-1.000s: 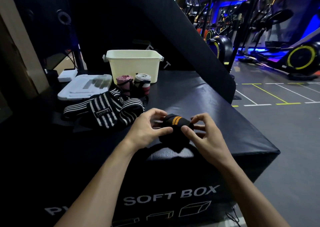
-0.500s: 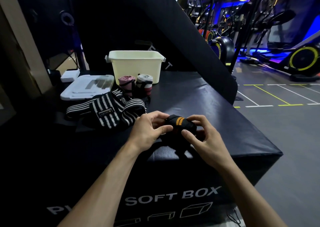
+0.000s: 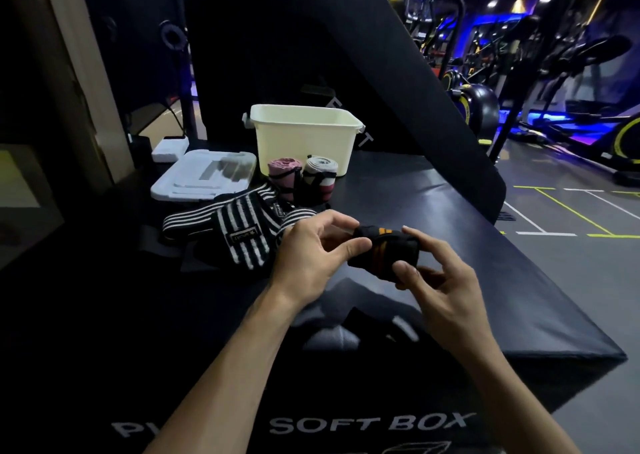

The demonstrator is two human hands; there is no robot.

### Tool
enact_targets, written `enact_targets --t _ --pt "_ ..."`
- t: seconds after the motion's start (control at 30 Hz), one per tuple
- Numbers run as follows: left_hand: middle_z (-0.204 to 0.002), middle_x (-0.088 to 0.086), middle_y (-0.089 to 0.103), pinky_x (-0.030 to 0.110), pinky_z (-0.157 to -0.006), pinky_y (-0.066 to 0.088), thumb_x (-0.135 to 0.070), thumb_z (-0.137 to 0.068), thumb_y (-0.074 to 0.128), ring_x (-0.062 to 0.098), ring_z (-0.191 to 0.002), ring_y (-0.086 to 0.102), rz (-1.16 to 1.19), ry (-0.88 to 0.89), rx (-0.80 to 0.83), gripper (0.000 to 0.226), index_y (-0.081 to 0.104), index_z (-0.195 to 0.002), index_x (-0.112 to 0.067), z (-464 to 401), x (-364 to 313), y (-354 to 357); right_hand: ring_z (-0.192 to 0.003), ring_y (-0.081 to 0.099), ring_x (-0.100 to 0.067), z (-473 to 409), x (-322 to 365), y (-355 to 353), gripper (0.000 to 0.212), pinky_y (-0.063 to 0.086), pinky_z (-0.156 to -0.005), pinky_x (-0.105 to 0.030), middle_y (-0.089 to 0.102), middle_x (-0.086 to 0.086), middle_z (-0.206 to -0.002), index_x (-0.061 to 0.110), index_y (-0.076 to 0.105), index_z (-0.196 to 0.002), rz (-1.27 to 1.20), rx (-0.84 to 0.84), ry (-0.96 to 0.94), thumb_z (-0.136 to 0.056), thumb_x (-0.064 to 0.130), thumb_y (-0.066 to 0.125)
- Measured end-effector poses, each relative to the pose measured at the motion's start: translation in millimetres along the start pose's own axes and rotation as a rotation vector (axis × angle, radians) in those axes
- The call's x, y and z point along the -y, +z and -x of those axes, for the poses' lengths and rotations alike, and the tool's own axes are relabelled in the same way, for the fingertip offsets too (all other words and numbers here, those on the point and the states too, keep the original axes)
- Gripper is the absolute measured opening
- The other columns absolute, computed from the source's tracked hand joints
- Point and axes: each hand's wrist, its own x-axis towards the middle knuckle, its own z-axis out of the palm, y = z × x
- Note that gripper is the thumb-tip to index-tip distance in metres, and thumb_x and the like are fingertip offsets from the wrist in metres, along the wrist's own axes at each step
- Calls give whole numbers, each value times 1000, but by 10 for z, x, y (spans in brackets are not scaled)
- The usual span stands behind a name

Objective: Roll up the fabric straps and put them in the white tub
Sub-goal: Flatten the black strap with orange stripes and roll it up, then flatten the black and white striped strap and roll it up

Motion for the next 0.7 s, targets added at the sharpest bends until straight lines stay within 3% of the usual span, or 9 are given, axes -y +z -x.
enact_targets --t 0.1,0.17,0.3,0.4,0.57,0.7 --pt "-98 -12 76 17 -87 52 -21 -84 84 -3 -92 68 -236 134 2 27 76 -109 -23 -80 -12 -152 -82 75 -22 -267 -61 25 48 61 -73 -35 68 -4 -118 24 63 -131 60 -13 -2 -87 36 76" --pt "-115 -12 72 23 -101 46 -23 -82 84 6 -109 61 -486 205 -26 38 72 -119 -25 -152 39 -266 -91 72 -25 -528 -143 40 44 60 -75 -41 68 1 -118 25 65 -128 170 -11 -7 -87 34 78" --pt "-153 -15 44 33 -122 24 -34 -82 84 15 -141 35 -838 69 158 71 52 -145 -38 -195 211 -431 -91 68 -20 -1135 -214 155 46 51 -79 -30 67 6 -116 22 61 -128 339 16 35 -87 35 78" --pt "-151 -19 46 29 -121 24 -15 -87 76 14 -140 37 -840 56 180 60 59 -138 -41 -236 336 -482 -98 63 -18 -1593 -260 314 45 44 -82 -28 65 3 -112 17 59 -125 453 54 67 -88 35 77" --pt "-130 -15 65 25 -111 37 9 -81 69 12 -128 52 -772 49 52 50 77 -106 -34 -339 525 -726 -114 63 -28 -2188 -479 561 46 51 -93 -39 69 -6 -121 18 60 -127 643 117 112 -88 37 76" --pt "-136 -16 60 10 -107 28 6 -85 72 8 -131 49 -722 34 54 51 73 -119 -32 -350 525 -864 -114 64 -32 -2433 -653 787 42 52 -95 -41 71 -11 -120 16 66 -125 676 95 130 -89 34 75"
